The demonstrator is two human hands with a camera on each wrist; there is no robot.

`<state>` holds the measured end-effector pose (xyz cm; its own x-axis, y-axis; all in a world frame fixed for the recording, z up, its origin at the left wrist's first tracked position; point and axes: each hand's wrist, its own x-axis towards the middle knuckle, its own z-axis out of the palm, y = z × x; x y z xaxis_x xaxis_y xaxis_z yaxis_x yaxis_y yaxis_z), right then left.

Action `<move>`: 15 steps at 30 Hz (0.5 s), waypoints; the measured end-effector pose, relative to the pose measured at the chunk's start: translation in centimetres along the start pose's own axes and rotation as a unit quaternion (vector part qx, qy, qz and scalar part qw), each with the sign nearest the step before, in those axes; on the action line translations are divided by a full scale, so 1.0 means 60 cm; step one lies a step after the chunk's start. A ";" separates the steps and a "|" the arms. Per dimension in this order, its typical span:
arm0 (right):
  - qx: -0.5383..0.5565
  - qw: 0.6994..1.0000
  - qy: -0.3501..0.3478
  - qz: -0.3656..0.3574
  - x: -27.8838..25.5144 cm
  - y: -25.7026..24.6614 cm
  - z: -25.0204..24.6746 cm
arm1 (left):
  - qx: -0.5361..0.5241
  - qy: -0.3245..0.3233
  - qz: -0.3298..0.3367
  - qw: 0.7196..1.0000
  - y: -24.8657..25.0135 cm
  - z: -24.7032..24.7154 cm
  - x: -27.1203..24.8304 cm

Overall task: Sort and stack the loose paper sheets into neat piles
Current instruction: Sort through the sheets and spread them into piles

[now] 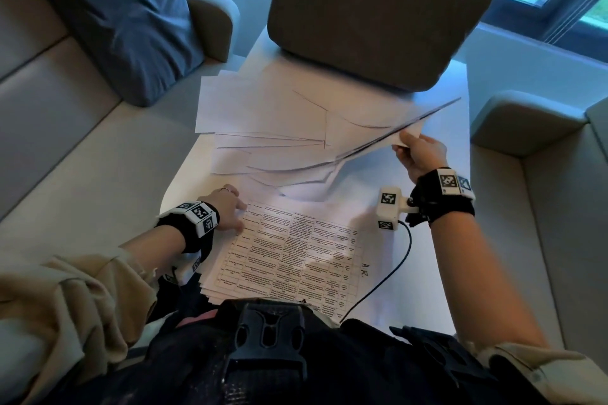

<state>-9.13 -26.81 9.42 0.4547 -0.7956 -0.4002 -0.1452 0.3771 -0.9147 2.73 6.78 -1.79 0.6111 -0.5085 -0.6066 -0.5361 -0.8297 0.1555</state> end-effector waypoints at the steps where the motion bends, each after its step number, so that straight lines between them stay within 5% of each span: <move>1: 0.015 1.000 -0.003 -0.005 -0.005 -0.011 0.011 | 0.009 -0.001 -0.001 1.000 0.003 -0.003 0.000; 9: 0.126 0.986 -0.066 -0.091 -0.067 -0.113 0.062 | 0.066 -0.011 -0.013 0.998 0.026 -0.017 -0.010; 13: 0.151 0.976 -0.107 -0.114 -0.094 -0.139 0.062 | -0.016 0.086 -0.037 0.995 0.060 -0.043 -0.017; 15: 0.143 0.974 -0.128 -0.120 -0.105 -0.141 0.062 | -0.108 0.138 0.015 0.984 0.092 -0.069 -0.027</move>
<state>-7.47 -23.23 19.88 0.6557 -0.7460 -0.1166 0.2254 0.3408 -0.9127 1.19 2.08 3.27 0.7482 -0.5514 -0.3690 -0.4382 -0.8283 0.3492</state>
